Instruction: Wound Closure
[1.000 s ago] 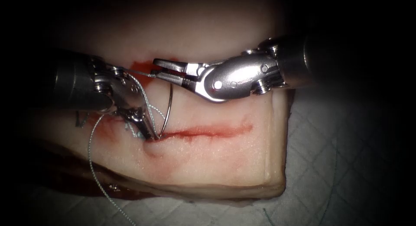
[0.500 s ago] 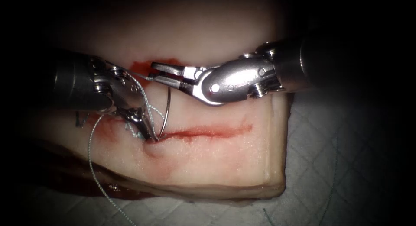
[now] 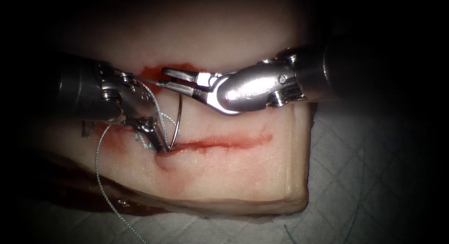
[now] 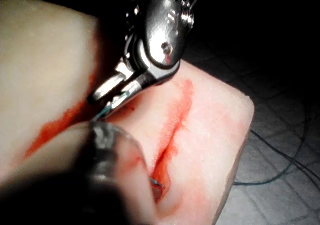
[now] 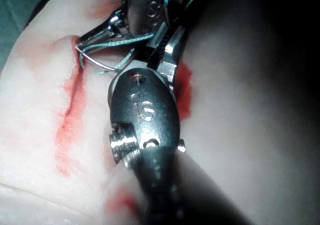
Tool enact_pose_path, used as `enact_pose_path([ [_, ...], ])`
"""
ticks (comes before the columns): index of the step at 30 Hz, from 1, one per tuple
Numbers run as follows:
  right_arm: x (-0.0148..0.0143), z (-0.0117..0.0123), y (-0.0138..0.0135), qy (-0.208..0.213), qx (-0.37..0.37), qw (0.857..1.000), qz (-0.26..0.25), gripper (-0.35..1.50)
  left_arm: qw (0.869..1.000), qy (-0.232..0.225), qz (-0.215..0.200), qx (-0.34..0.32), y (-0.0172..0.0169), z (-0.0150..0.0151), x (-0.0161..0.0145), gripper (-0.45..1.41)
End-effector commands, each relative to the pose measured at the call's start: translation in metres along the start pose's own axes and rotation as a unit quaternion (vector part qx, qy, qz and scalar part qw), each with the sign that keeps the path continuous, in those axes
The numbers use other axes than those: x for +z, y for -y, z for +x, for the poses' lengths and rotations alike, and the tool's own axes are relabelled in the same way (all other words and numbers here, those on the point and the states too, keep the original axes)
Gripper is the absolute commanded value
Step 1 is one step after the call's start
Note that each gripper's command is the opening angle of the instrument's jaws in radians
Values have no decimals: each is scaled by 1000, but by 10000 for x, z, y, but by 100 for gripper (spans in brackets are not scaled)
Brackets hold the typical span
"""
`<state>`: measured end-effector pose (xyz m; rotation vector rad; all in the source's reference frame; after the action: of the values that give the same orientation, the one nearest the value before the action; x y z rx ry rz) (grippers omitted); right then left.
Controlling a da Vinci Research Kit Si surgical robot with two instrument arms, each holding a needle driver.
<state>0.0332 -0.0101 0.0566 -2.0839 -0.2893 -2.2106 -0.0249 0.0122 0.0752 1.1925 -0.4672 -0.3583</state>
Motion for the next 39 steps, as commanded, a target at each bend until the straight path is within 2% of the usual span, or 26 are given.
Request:
enact_pose_path([
  [1, 7, 3, 2, 1, -1, 1000, 1, -35, 1000, 0, 0, 1, -4, -5, 2, -45],
  [22, 16, 5, -13, -1, 6, 1000, 4, -35, 1000, 7, -3, 3, -4, -6, -7, -45],
  [39, 13, 10, -15, -3, 69, 998, 11, -35, 1000, 29, -9, 1, 10, -6, -48, -45],
])
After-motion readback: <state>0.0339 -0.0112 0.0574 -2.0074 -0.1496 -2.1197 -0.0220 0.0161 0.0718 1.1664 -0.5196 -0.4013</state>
